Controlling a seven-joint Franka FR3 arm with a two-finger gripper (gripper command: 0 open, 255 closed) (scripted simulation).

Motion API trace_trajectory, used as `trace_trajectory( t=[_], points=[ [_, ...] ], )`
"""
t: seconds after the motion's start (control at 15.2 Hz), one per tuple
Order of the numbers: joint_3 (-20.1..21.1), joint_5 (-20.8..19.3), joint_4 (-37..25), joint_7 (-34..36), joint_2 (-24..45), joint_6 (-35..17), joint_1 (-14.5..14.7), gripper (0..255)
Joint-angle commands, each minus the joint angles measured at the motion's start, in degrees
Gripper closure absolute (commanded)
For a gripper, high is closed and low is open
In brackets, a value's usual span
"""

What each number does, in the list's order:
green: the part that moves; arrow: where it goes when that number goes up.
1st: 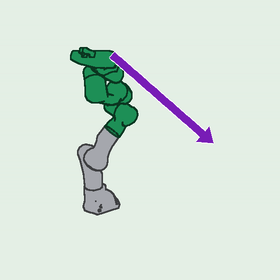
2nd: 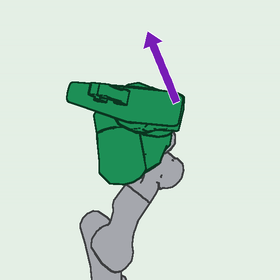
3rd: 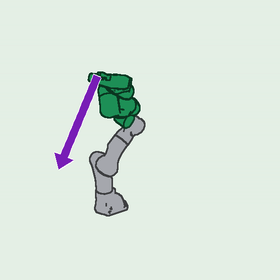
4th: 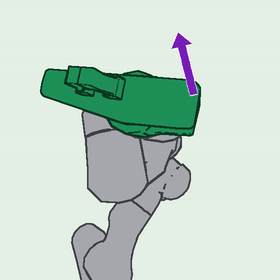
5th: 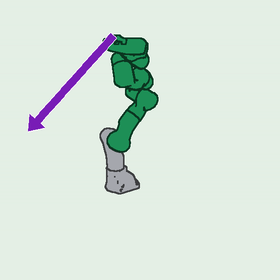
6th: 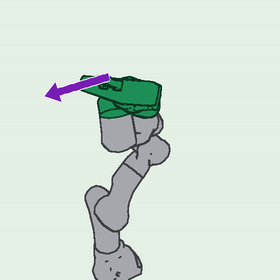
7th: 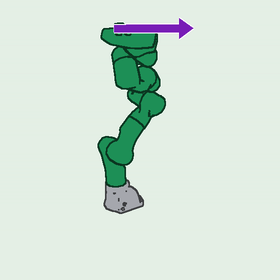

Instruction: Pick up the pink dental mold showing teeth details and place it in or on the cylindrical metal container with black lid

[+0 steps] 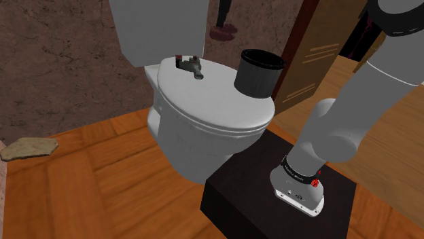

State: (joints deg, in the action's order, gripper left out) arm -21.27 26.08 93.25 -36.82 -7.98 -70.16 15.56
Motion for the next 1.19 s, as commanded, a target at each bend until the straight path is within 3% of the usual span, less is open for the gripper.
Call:
trace_trajectory(
  t=[0.0, 0.53, 1.06, 1.12],
  points=[
    [-1.5, -1.2, 0.4, -2.3, -1.1, 1.8, -1.2, 255],
    [-8.3, -5.6, -2.0, -12.5, -1.5, 9.0, -5.7, 255],
    [-16.7, -9.1, -9.4, -25.9, 3.4, 16.7, -10.7, 255],
    [-16.5, -9.4, -8.1, -26.0, 2.9, 15.8, -10.6, 255]
  ],
)
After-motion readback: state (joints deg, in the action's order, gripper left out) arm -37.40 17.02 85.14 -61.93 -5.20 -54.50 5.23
